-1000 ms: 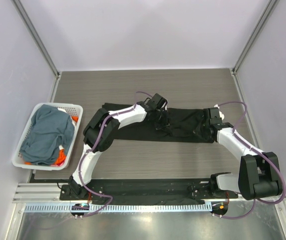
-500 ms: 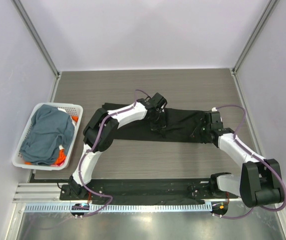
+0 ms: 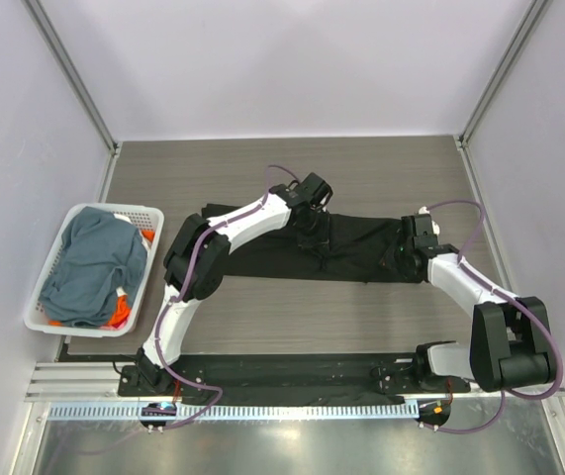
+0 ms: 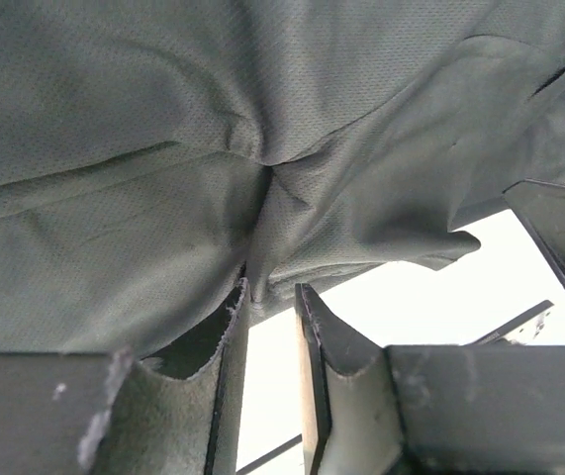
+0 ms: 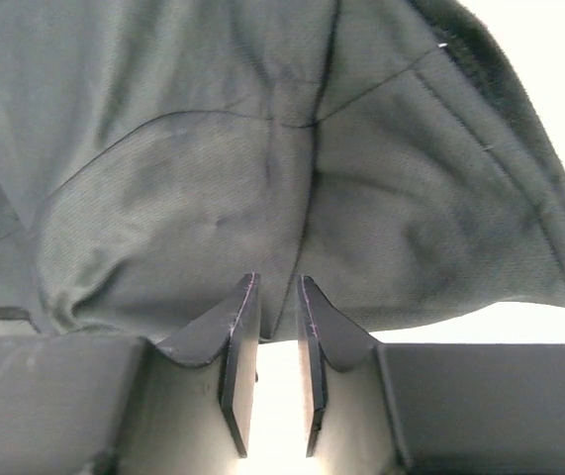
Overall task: Fold and stack the t-shirts
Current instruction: Fold the tshirt
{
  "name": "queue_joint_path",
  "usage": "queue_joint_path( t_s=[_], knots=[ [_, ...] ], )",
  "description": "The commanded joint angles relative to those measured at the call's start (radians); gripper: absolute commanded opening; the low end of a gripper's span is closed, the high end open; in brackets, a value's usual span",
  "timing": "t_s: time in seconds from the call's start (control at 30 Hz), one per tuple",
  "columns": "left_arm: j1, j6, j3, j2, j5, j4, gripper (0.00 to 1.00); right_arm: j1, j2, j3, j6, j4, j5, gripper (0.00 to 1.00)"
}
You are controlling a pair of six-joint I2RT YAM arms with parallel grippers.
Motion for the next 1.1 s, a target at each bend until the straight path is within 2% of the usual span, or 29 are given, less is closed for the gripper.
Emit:
queue_joint_path(
  t_s=[0.0,0.17,0.4,0.6,0.73,0.9,1.07],
  knots=[
    [0.003,0.032,0.032,-0.025,0.008,-0.025,0.26,0.0,-0.012,0.022,0.0,0.031,-0.045,0.27],
    [0.002,0.022,-0.018,-0.037,0.057,0.018,0.31,0.002,-0.06,-0.035,0.036,0.054,-0.073,0.3],
    [-0.002,0.011,-0.06,-0.02,0.118,0.071,0.31,0.002,-0.049,-0.033,0.037,0.053,-0.097,0.31],
    [-0.002,0.002,-0.05,-0.02,0.123,0.075,0.13,0.008,-0.119,-0.044,0.056,-0.001,-0.111,0.4],
    [0.0,-0.017,-0.046,-0.022,0.144,0.095,0.06,0.014,-0.147,-0.09,0.066,0.025,-0.116,0.44],
    [0.0,-0.05,-0.043,-0.02,0.163,0.108,0.01,0.023,-0.169,-0.141,0.095,0.089,-0.14,0.45],
    [0.012,-0.122,-0.06,-0.031,0.204,0.156,0.01,0.04,-0.207,-0.15,0.097,0.094,-0.11,0.45]
  ],
)
